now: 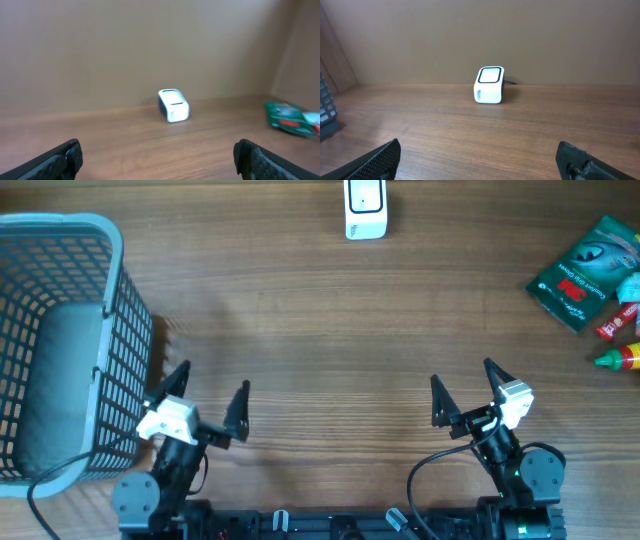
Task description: Scan the item barcode
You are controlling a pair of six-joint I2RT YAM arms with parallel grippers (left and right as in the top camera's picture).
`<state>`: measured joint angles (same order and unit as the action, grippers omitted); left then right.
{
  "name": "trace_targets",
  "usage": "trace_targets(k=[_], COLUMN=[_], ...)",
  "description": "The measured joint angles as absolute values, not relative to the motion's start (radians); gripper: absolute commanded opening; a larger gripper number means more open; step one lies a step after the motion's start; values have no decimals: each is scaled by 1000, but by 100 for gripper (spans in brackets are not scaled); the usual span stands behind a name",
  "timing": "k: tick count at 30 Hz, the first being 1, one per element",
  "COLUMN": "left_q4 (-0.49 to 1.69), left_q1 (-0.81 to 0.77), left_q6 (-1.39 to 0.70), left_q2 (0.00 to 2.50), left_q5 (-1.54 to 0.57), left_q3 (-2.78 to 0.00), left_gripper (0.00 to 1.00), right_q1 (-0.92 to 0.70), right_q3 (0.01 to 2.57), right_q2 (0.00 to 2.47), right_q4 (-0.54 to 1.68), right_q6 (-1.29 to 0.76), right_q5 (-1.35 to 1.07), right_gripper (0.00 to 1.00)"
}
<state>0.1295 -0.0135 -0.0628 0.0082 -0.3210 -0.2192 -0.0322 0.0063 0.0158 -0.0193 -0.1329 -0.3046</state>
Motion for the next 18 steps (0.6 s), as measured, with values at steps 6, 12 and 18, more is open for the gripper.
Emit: trace_targets(k=[6,12,18], left_q4=[-7,-49,72], left_q1=[-14,-14,-3], left_q6=[-103,-84,-54], left_q2=[8,8,9], left_q5=[-133,-51,-41], left_q3=[-131,-31,-11], left_gripper=[100,100,100], right_q1=[-32,-32,-32], right_q3=[6,6,6], right_q2=[16,16,16], right_q4=[-19,-19,-19], right_q6=[-133,-133,-133], right_q5=[-305,-305,-305], right_gripper=[100,100,100])
